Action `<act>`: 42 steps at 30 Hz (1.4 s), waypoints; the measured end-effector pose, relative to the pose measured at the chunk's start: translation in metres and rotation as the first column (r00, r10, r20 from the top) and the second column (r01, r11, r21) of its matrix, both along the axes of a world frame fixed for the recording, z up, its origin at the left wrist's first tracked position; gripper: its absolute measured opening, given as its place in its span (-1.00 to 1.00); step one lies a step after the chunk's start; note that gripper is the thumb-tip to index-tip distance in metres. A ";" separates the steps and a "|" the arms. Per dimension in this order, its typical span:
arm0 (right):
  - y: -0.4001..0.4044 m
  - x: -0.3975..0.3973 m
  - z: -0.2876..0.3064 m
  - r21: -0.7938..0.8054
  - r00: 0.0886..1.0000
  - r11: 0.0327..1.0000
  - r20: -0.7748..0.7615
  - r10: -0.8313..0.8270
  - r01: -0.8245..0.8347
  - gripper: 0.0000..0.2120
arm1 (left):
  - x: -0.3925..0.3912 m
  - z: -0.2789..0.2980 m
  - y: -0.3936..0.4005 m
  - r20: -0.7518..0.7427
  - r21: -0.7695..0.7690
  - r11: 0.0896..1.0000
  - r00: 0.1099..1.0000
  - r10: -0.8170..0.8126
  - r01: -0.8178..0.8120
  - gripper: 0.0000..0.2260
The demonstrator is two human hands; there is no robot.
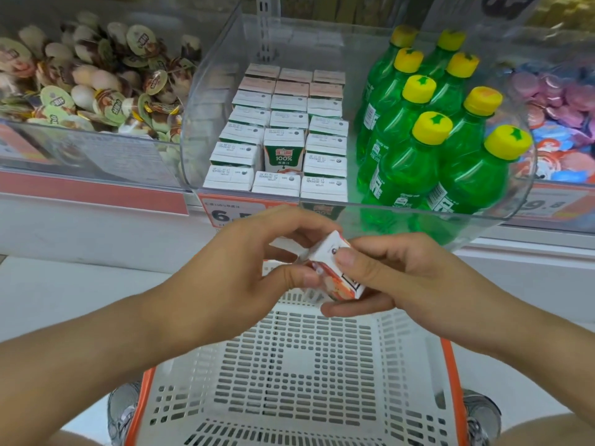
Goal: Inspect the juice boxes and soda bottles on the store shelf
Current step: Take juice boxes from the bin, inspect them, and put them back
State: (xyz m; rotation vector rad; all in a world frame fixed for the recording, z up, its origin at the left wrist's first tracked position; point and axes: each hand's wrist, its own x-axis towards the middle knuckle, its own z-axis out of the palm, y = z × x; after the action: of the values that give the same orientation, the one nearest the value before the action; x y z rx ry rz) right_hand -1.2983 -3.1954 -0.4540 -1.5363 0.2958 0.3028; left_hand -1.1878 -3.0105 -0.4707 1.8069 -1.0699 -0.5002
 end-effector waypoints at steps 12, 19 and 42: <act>-0.013 -0.005 0.007 -0.336 0.969 0.930 0.137 0.206 -0.150 -0.58 | -0.004 -0.001 -0.001 -0.150 -0.041 0.998 0.988 0.032 -0.039 -0.73; -0.011 -0.001 0.002 -0.293 0.987 0.956 0.140 0.076 -0.032 -0.70 | -0.014 0.010 -0.010 -0.565 -0.033 0.970 0.805 0.179 -0.239 -0.60; -0.020 0.006 0.012 -0.069 0.959 0.964 0.143 -0.246 0.258 -0.53 | -0.017 0.020 -0.005 -0.710 0.130 0.990 0.693 0.127 -0.048 -0.68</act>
State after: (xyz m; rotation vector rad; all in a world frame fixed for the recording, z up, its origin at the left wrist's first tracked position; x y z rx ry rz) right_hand -1.2925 -3.2156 -0.4420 -1.5762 0.3990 -0.0151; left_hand -1.2047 -3.0151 -0.4510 1.5058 -0.4037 -1.1115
